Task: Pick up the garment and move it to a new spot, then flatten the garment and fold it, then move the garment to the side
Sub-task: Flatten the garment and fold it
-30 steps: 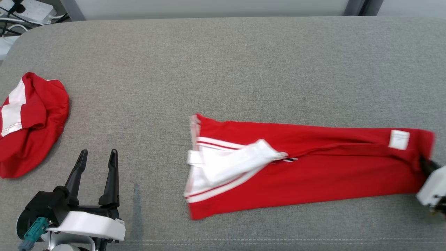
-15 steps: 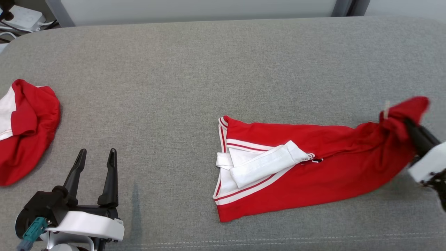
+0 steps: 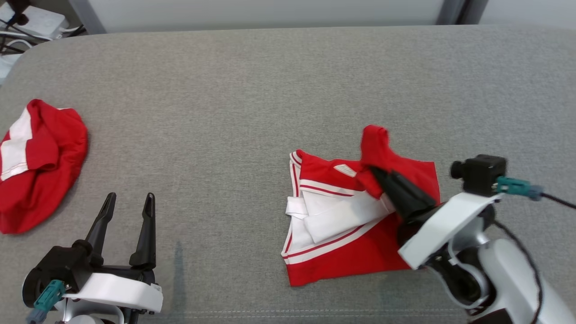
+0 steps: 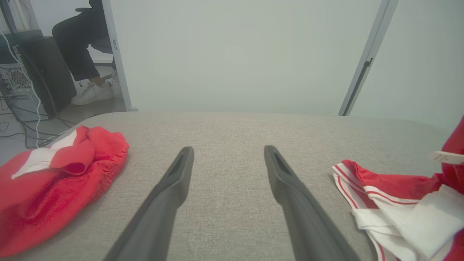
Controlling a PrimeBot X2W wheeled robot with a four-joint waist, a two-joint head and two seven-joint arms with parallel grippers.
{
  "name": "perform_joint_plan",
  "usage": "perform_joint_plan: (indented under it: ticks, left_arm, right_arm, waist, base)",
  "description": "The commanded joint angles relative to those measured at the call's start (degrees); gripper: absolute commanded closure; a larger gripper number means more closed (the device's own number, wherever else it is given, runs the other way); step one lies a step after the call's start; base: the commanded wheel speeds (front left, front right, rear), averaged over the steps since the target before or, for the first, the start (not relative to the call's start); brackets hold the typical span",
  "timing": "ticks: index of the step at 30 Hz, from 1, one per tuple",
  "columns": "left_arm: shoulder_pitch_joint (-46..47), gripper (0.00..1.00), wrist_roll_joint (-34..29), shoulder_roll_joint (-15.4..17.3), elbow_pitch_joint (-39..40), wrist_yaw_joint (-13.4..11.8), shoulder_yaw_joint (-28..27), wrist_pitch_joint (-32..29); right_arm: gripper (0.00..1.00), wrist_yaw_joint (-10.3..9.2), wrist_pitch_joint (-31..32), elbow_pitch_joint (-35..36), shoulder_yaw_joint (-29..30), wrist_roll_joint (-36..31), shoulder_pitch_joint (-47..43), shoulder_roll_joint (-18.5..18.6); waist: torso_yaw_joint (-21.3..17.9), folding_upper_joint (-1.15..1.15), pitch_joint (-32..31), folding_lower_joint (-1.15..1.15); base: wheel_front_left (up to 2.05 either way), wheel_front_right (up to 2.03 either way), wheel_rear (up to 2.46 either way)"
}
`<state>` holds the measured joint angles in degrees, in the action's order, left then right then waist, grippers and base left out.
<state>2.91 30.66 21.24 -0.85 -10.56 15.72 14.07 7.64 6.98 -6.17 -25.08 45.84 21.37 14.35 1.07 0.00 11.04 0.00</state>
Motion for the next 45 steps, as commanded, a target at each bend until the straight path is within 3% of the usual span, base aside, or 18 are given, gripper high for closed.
perform_joint_plan:
  ticks: [1,5,10,11,12,13,22,27,32,38,45]
  left_arm:
    - [3.25,0.0,-0.56,1.57,1.22,0.14,-1.94,0.09]
    - [3.43,0.0,-0.53,1.07,0.99,0.26,-1.44,0.16]
    - [3.7,0.0,-0.48,0.46,0.4,0.47,-0.94,0.26]
    - [3.97,0.0,-0.54,0.25,0.06,0.7,-0.62,0.31]
    - [3.97,0.0,-0.54,0.25,0.06,0.7,-0.62,0.31]
    - [4.16,0.0,-0.58,0.14,-0.21,0.82,-0.52,0.36]
    - [4.21,0.0,-0.81,0.11,-0.57,0.75,-1.11,0.59]
    - [4.38,0.0,-1.05,0.37,-0.5,0.83,-1.62,0.69]
    - [4.04,0.0,-1.29,0.99,-0.19,0.51,-2.52,0.76]
    - [3.45,0.0,-1.5,1.76,-0.13,0.05,-3.01,0.78]
    - [1.8,0.0,-1.41,2.18,-0.26,-0.89,-3.53,0.75]
  right_arm:
    - [1.0,-0.15,0.37,0.82,-1.37,-1.39,-0.52,-1.93]
    - [1.0,-0.15,0.6,-2.09,-3.99,-3.65,-0.25,-6.33]
    - [1.0,-0.15,0.25,-7.29,-6.05,-6.28,0.69,-8.57]
    - [0.93,-0.15,0.03,-10.53,-6.31,-8.19,1.2,-9.04]
    - [0.93,-0.15,0.03,-10.53,-6.31,-8.19,1.2,-9.04]
    - [0.0,-0.15,-0.44,-12.09,-7.04,-7.89,1.6,-9.85]
    - [0.0,-0.15,-4.92,-9.28,-7.83,-2.64,3.61,-10.63]
    - [0.0,-0.15,-10.19,-2.24,-3.61,-0.15,2.79,-6.1]
    - [0.0,-0.15,-16.8,-1.7,7.23,-8.82,-1.24,1.56]
    - [0.0,-0.15,-20.27,-5.45,15.17,-17.38,-6.31,2.93]
    - [0.0,-0.15,-21.69,-8.79,15.98,-21.89,-10.7,2.33]
  waist:
    - [1.07,0.0,-0.24,0.0]
    - [2.84,0.0,-0.44,0.0]
    - [4.49,0.0,-0.72,0.0]
    - [5.26,0.0,-0.84,0.0]
    - [5.26,0.0,-0.84,0.0]
    - [5.66,0.0,-0.85,0.0]
    - [5.03,0.0,-0.72,0.0]
    - [4.02,0.0,-0.85,0.0]
    - [2.48,0.0,-1.36,0.0]
    - [1.25,0.0,-2.13,0.0]
    - [-0.07,0.0,-3.38,0.0]
  base:
    - [0.0,0.0,0.0]
    - [0.0,0.0,0.0]
    - [0.0,0.0,0.0]
    - [0.0,0.0,0.0]
    - [0.0,0.0,0.0]
    - [0.0,0.0,0.0]
    - [0.0,0.0,0.0]
    - [0.0,0.0,0.0]
    - [0.0,0.0,0.0]
    - [0.0,0.0,0.0]
    - [0.0,0.0,0.0]
